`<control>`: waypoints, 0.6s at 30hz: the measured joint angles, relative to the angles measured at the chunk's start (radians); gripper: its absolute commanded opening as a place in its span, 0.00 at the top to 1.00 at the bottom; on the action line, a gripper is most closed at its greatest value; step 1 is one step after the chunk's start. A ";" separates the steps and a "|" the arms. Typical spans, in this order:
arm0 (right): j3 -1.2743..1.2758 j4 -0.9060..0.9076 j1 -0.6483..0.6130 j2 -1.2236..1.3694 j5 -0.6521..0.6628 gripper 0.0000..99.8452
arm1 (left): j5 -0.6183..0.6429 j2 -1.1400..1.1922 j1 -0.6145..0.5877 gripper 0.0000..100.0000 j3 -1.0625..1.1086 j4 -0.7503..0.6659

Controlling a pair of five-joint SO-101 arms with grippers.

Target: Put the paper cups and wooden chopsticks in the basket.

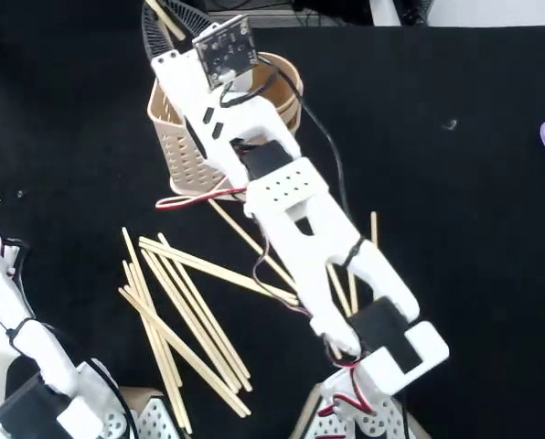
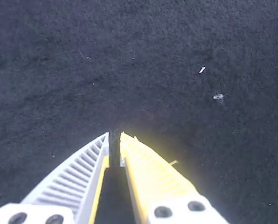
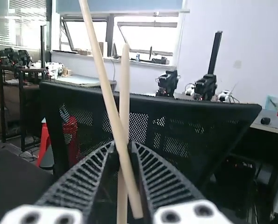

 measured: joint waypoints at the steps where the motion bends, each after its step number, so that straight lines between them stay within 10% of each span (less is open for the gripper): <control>1: -0.003 0.000 0.000 0.006 0.000 0.99 | 0.000 0.000 0.005 0.95 0.000 0.000; 18: 0.288 -0.003 0.002 -0.089 0.002 0.99 | 0.000 0.000 0.026 0.95 0.000 0.000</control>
